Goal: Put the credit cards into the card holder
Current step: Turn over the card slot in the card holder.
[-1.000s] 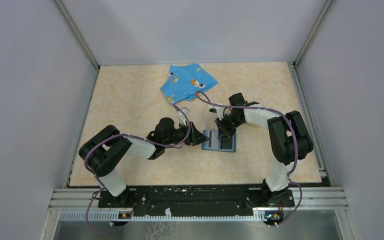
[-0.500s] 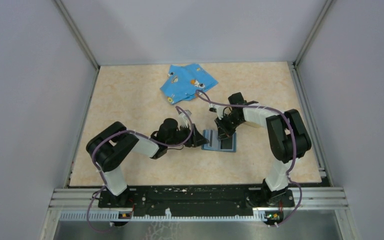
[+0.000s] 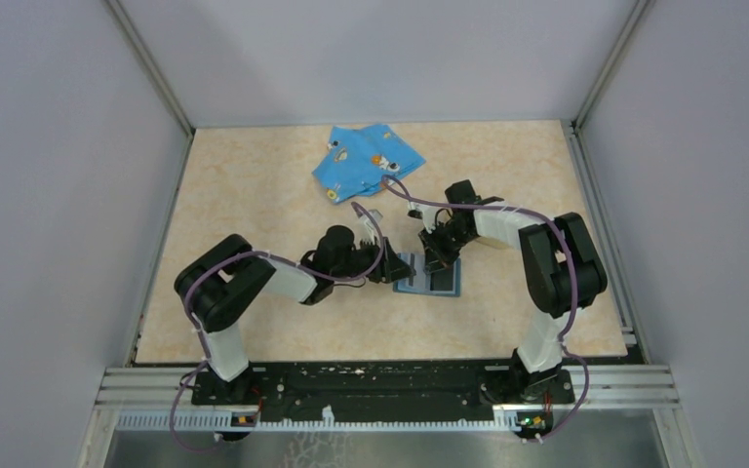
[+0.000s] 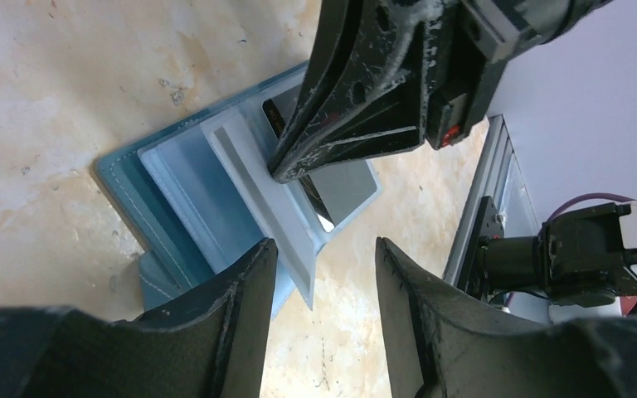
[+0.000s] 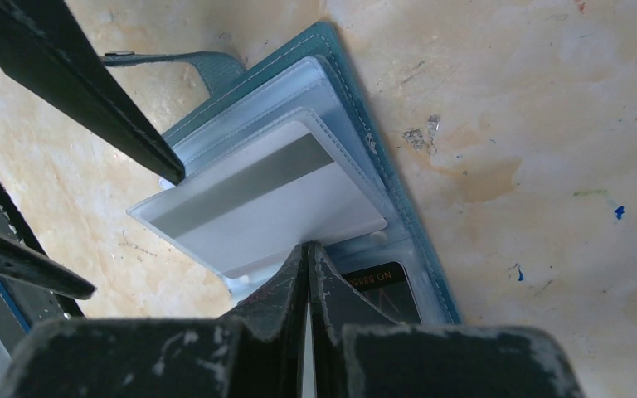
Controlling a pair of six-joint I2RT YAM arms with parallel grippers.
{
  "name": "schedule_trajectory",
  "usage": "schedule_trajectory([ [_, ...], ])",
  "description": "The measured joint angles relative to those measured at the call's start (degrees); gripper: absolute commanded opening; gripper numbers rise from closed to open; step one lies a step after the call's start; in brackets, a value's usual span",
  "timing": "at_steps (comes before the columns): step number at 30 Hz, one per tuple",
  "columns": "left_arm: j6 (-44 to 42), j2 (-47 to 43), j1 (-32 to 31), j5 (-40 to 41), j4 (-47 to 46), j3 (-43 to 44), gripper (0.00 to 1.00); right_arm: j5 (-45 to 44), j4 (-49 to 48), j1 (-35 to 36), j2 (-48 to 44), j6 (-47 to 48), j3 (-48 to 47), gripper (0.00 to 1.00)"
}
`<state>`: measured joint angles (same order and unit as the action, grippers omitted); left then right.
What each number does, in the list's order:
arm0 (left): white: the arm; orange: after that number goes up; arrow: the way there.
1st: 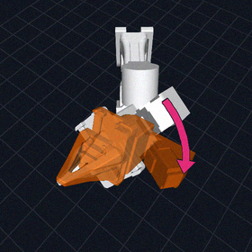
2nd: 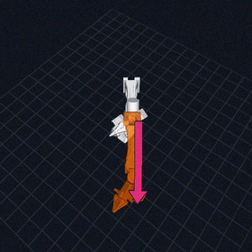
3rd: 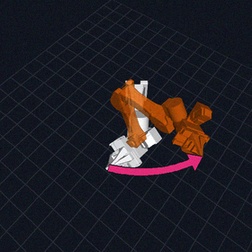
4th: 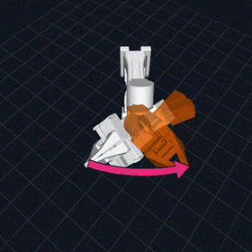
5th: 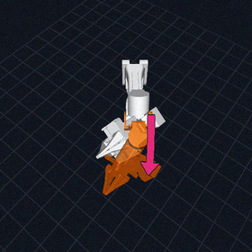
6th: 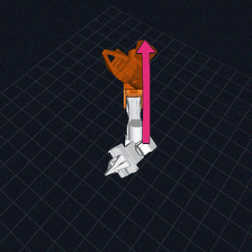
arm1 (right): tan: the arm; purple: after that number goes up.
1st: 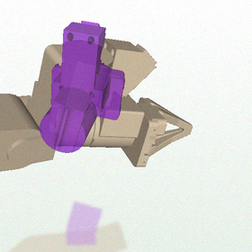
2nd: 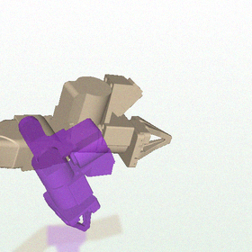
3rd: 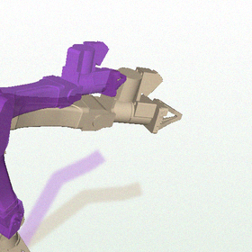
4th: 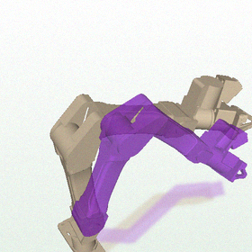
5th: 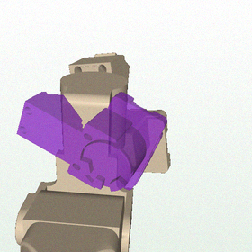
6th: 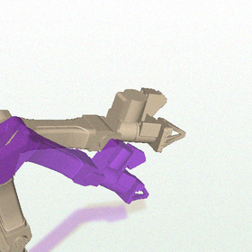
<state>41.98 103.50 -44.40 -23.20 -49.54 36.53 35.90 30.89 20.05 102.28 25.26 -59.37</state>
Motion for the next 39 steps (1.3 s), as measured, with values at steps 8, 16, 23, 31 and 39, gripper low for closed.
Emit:
schedule_trajectory([
  [8, -0.02, 2.89, -0.15, -0.20, 2.54, 2.08, 0.55, -0.02, 0.04, 0.00, 0.00, 0.00, -0.02, 0.02],
  [16, -1.09, 2.32, -0.83, 1.09, 6.43, 2.99, 0.62, -0.04, 0.07, 0.00, 0.00, 0.00, -0.04, 0.02],
  [23, -2.38, -0.74, -1.51, 3.56, 9.68, 2.99, 0.63, -0.02, 0.28, 0.00, 0.26, 0.00, -0.35, 0.02],
  [31, -2.82, -1.20, -1.66, 4.09, 10.82, 3.13, 0.63, -0.02, 0.31, 0.00, 0.26, 0.00, -0.37, 0.02],
  [39, -2.78, -0.09, -2.58, 3.91, 11.19, 4.46, 0.62, 0.00, 0.35, 0.00, 0.33, 0.00, -0.42, 0.02],
])
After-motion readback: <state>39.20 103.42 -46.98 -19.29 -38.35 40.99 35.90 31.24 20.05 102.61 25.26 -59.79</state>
